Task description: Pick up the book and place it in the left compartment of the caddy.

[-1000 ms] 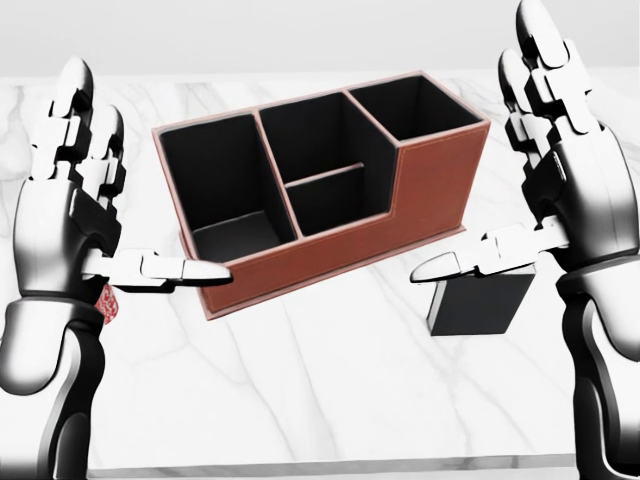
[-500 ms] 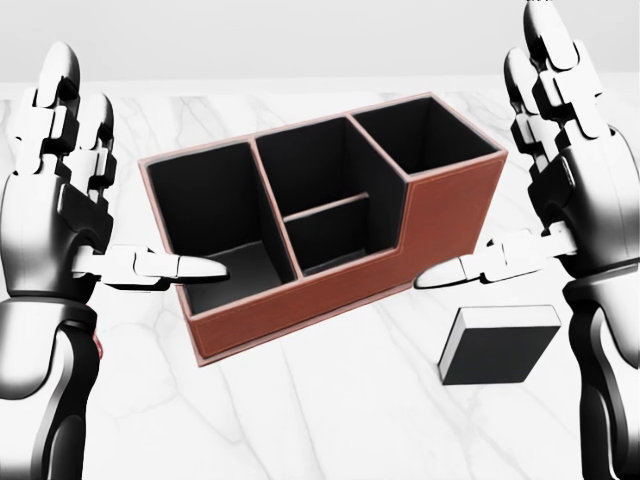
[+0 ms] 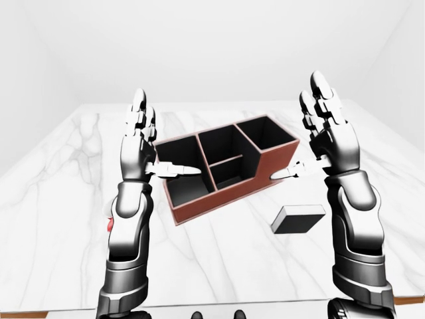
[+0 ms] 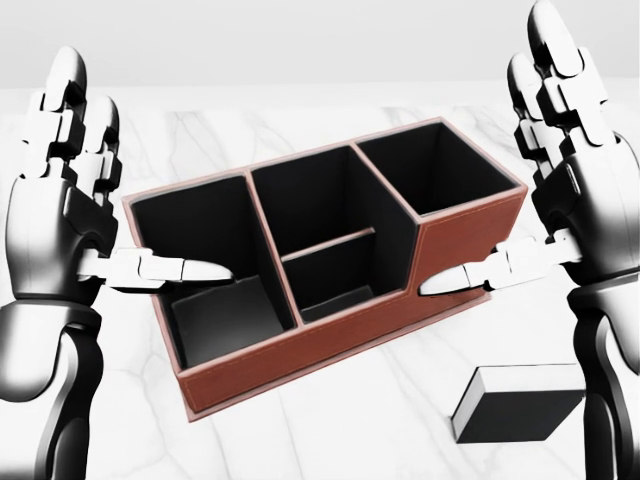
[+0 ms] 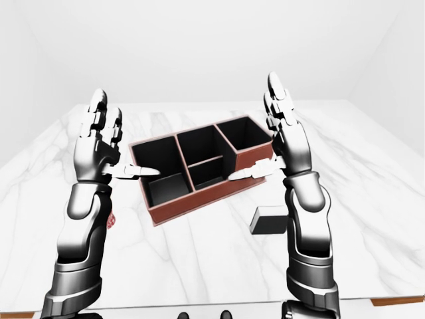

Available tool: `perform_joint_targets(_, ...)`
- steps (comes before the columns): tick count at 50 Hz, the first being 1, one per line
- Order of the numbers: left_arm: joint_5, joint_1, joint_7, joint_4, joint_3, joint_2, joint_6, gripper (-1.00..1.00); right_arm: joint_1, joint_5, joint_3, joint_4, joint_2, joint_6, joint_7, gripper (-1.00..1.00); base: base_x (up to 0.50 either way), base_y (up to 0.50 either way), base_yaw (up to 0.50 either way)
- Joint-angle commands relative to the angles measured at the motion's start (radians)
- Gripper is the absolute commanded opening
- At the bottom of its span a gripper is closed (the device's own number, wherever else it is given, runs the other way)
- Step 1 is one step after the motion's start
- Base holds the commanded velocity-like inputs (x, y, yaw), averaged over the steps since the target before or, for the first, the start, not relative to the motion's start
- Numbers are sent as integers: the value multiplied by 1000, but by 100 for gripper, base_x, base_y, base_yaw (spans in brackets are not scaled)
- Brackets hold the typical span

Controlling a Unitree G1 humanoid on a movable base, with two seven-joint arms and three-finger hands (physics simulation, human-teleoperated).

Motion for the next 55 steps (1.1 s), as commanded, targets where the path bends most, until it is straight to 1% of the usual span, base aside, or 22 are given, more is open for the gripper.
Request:
perform_joint_targets(1, 1, 1, -2, 7, 0, -1, 0, 100, 4, 2, -4, -1, -1, 0, 1, 100, 24, 0, 0)
perform_joint_targets(12, -1, 4, 1, 1, 3, -1, 0, 100, 7, -1, -7, 3, -5, 0, -3, 100, 23, 0, 0)
perform_joint_targets(17, -4, 3, 3, -19, 9, 4, 0, 100, 18, -53, -6, 27, -23, 0, 18, 100, 4, 0, 0)
perform_joint_targets(19, -7, 2, 5, -32, 13, 7, 0, 100, 22, -45, -17, 19, -28, 0, 46, 100, 0, 0, 0)
perform_joint_targets(22, -8, 0, 8, -35, 16, 11, 0, 100, 35, -92, -19, 28, -50, 0, 88, 100, 0, 0, 0)
perform_joint_targets(24, -8, 1, 9, -34, 17, 11, 0, 100, 22, -82, -39, 4, -59, 0, 113, 100, 0, 0, 0)
perform_joint_targets(33, -11, -1, 9, -56, 27, 22, 0, 100, 75, -135, -95, -96, -119, 0, 293, 100, 0, 0, 0)
perform_joint_targets(37, -5, 0, -7, -73, 36, 39, 0, 100, 101, -153, -138, -142, -137, 0, 366, 100, 0, 0, 0)
perform_joint_targets(38, 8, 2, -20, -90, 39, 55, 0, 100, 109, -158, -149, -152, -147, 0, 391, 100, 0, 0, 0)
perform_joint_targets(40, 15, 6, -35, -103, 41, 57, 0, 100, 112, -168, -156, -154, -144, 0, 404, 100, 0, 0, 0)
perform_joint_targets(41, 15, 11, -45, -124, 47, 59, 0, 100, 116, -173, -161, -164, -149, 0, 422, 100, 0, 0, 0)
perform_joint_targets(45, 17, 23, -71, -178, 74, 74, 0, 100, 114, -187, -176, -197, -160, 0, 425, 100, 0, 0, 0)
perform_joint_targets(46, 4, 26, -81, -201, 95, 84, 0, 100, 135, -199, -178, -191, -159, 0, 425, 100, 0, 0, 0)
perform_joint_targets(47, 3, 26, -81, -202, 97, 84, 0, 100, 135, -202, -179, -190, -156, 0, 425, 100, 0, 0, 0)
perform_joint_targets(48, -11, 31, -90, -216, 120, 96, 0, 100, 131, -220, -168, -196, -154, 0, 425, 100, 0, 0, 0)
perform_joint_targets(50, -30, 37, -99, -229, 140, 107, 0, 100, 126, -235, -161, -201, -148, 0, 425, 100, 0, 0, 0)
perform_joint_targets(52, -40, 50, -114, -233, 156, 121, 0, 100, 123, -247, -160, -207, -144, 0, 425, 100, 0, 0, 0)
perform_joint_targets(53, -44, 63, -136, -232, 160, 129, 0, 100, 124, -252, -160, -211, -143, 0, 425, 100, 0, 0, 0)
perform_joint_targets(55, -49, 71, -155, -197, 185, 143, 0, 100, 126, -263, -155, -215, -139, 0, 425, 100, 0, 0, 0)
